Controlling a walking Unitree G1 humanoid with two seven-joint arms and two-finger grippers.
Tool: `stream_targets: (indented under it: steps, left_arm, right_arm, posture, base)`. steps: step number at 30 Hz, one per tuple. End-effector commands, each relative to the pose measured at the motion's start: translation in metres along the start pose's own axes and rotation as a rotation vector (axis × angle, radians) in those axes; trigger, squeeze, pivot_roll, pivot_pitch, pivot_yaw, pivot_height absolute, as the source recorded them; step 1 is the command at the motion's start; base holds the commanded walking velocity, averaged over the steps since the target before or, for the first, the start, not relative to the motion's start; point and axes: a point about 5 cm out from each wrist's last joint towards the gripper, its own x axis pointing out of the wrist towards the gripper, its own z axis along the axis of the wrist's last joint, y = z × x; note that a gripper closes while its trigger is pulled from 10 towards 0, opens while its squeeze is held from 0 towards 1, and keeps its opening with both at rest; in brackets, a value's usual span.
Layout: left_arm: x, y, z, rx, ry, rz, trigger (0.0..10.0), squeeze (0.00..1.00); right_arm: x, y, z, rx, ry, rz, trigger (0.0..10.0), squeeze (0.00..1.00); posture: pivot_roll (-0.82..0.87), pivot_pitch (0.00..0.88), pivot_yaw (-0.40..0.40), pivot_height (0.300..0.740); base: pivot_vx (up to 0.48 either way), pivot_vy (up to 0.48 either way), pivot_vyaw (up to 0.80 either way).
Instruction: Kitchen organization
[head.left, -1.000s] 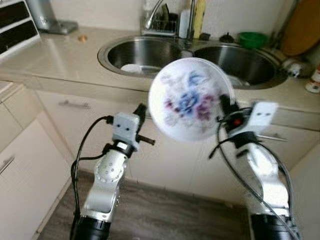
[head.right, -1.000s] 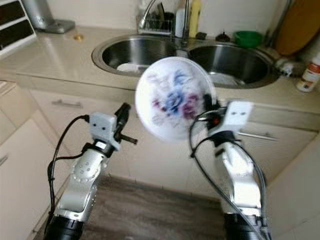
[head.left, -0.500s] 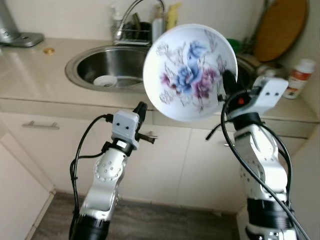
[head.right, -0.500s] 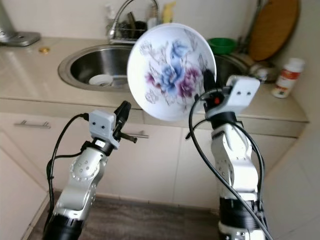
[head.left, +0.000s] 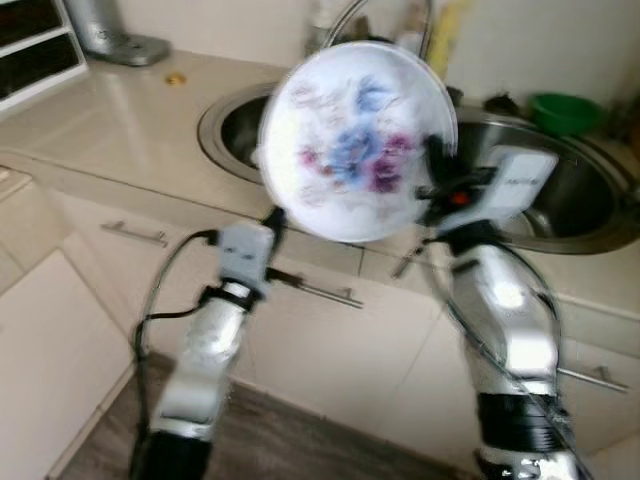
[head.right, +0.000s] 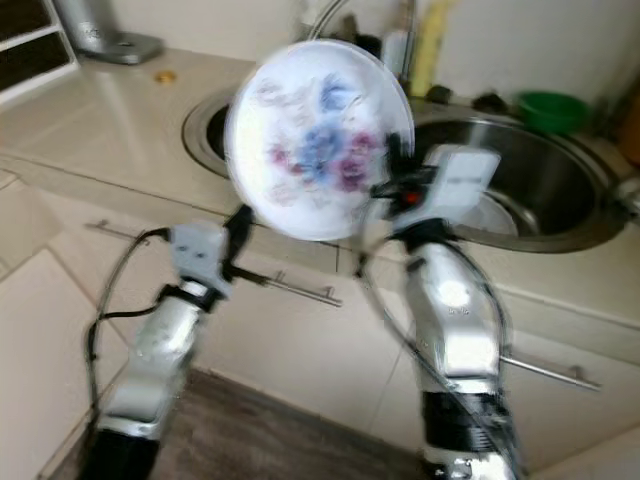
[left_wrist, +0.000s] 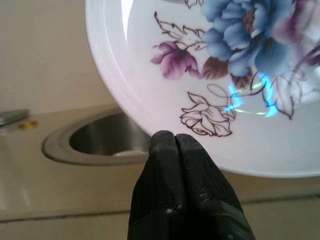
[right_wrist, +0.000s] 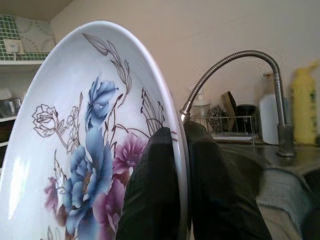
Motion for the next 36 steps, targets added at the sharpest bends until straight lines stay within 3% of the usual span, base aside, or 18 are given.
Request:
stream_targets:
  steps: [1,9,20,36]
  left_arm:
    - [0.003,-0.007,0.003,-0.011,-0.013,-0.019,10.0,0.00]
    - [0.003,-0.007,0.003,-0.009,-0.011,-0.018,10.0,0.00]
    - [0.003,-0.007,0.002,-0.011,-0.009,-0.022,10.0,0.00]
    - [0.004,-0.006,0.004,-0.010,-0.016,-0.027,10.0,0.00]
  right_arm:
    - [-0.002,-0.008,0.008,-0.016,-0.033,-0.024,0.0,0.00]
    - [0.000,-0.012,0.008,-0.029,-0.039,-0.056,0.0,0.00]
    - [-0.002,-0.034,0.011,-0.061,-0.054,-0.193,0.0,0.00]
    - [-0.002,-0.035,0.008,-0.066,-0.051,-0.216,0.0,0.00]
  posture:
    - [0.13,0.000,-0.051,0.740]
    - [0.13,0.000,-0.051,0.740]
    - [0.13,0.000,-0.047,0.740]
    - [0.14,0.000,-0.046,0.740]
  base:
    - [0.247,0.000,0.00]
    - [0.090,0.000,0.00]
    - [0.000,0.000,0.00]
    - [0.315,0.000,0.00]
